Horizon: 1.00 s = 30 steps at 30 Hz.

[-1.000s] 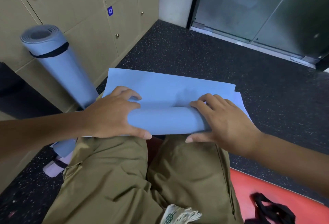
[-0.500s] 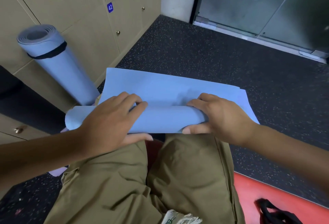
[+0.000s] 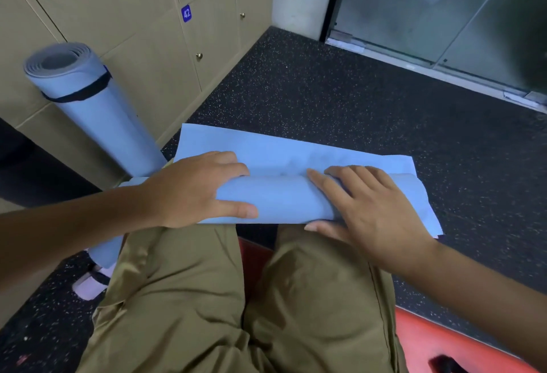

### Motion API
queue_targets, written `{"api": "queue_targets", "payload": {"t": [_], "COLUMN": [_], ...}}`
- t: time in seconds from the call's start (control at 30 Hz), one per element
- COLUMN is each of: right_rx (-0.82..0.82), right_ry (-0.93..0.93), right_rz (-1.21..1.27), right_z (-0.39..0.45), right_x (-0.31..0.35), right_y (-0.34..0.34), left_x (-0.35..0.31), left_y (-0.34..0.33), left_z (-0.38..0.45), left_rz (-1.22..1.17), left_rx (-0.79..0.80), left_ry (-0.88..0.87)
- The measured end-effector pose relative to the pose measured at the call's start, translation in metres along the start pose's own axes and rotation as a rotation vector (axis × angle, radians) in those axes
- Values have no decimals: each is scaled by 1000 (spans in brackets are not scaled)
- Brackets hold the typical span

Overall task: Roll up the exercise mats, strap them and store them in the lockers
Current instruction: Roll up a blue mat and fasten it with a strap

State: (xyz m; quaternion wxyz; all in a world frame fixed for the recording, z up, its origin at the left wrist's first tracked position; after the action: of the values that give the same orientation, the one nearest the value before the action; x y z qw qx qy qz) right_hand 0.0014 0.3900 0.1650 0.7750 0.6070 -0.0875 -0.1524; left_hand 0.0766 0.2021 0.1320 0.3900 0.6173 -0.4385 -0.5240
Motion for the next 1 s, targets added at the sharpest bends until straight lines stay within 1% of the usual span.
{"api": "queue_targets", "payload": {"t": [0.07,0.1,0.13,0.2,0.3,0.37,0.43,0.53,0.6,0.67,0.77,0.9,1.0], "right_rx": [-15,-4,16,85,265,346,384,438,437,367,235,-2,-77], "right_ry": [-22,-30,-37,-55,-119,-130,-141,-151,-153,-139,-106,-69,-90], "right_rz": [36,59,84,148,253,306,375,421,416,417,392,216,167], "right_z": [5,8,11,18,30,37,44,51,56,60,59,51,46], "right_x": [-4,-6,-9,-15,-27,-34,-39,-43,-43,-44,-44,-38,-37], "right_y": [-1,-2,-3,-7,-18,-25,-29,-34,-34,-30,-22,-3,-1], "left_x": [2,1,-1,-11,-27,-35,-37,-30,-24,-18,-8,6,19], "left_y": [1,3,8,22,39,40,35,28,28,29,30,31,31], "left_z": [4,4,4,1,-11,-18,-22,-20,-14,-10,-2,14,29], "left_rz": [19,52,89,154,210,286,330,318,262,213,142,17,-107], "left_rx": [4,-20,-73,-232,-472,-579,-631,-641,-635,-613,-535,-412,-290], "left_ry": [8,-2,-26,-101,-167,-165,-145,-132,-126,-106,-60,8,68]}}
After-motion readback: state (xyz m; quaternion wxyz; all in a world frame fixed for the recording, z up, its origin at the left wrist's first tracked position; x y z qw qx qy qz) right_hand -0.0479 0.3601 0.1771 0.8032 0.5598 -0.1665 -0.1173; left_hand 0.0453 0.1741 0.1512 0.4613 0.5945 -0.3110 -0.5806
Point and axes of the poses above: each hand's wrist, its own z-axis towards the middle knuckle, its own y-axis out of the back of the hand, x = y × z, the point moved 10 cm from there along z, towards the middle knuckle, and after that the axes turned 3 degrees about z, right-handed, at the moved point
